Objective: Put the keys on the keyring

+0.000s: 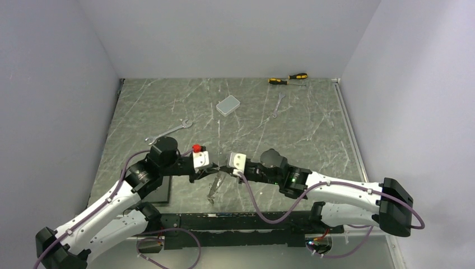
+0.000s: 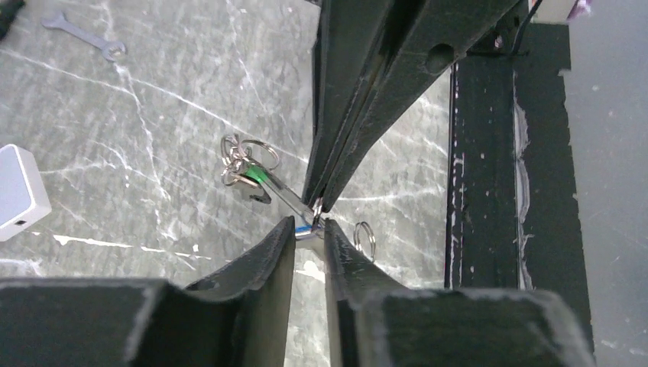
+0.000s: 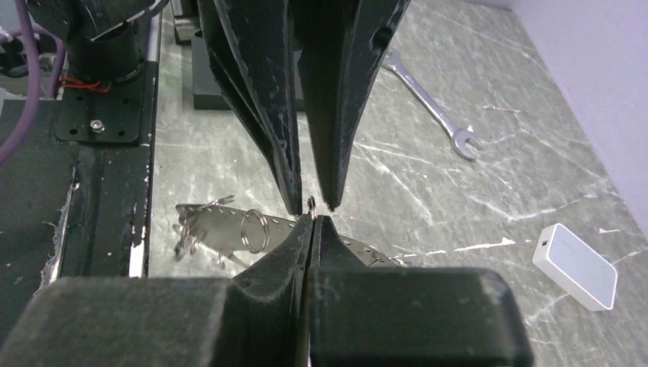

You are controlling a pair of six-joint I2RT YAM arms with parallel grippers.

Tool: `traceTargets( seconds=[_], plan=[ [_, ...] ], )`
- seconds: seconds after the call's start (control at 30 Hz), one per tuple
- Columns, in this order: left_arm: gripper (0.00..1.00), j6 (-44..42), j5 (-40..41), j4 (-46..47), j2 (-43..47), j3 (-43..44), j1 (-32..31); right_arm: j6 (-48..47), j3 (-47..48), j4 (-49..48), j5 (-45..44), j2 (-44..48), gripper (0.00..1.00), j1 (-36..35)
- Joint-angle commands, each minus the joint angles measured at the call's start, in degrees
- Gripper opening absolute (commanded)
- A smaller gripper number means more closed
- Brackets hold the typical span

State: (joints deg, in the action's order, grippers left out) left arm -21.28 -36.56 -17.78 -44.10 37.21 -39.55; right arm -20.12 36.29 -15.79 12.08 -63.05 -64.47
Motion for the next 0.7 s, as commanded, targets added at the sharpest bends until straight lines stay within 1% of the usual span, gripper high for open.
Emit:
traceTargets(
  seconds=[0.0,0.1,0.17,0.37,0.5,0.67],
  plan=[
    [0.33,1.6,0.4,6.0,4.0,0.4,0.1,-1.1,-2.1,-8.3,0.3,5.5,0.0,0.1],
    [0.43,2.5,0.6,7.7,5.9,-0.7,0.1,-1.5,-4.2,-10.2,1.1,8.6,0.0,0.1],
    [0.46,2.8,0.1,8.2,6.2,-1.0,0.1,-1.5,-5.3,-11.7,1.9,10.4,0.0,0.1],
    [0.44,2.6,-4.8,8.5,4.0,-0.5,0.1,-0.5,-8.1,-16.4,5.2,13.6,0.0,0.1],
    [0.44,3.7,-7.0,10.3,3.7,-0.9,0.1,0.8,-9.3,-20.0,6.9,13.6,0.0,0.1],
    [0.44,4.7,-9.8,12.1,3.6,-1.6,0.1,2.8,-10.9,-26.9,8.7,12.9,0.0,0.1]
  ],
)
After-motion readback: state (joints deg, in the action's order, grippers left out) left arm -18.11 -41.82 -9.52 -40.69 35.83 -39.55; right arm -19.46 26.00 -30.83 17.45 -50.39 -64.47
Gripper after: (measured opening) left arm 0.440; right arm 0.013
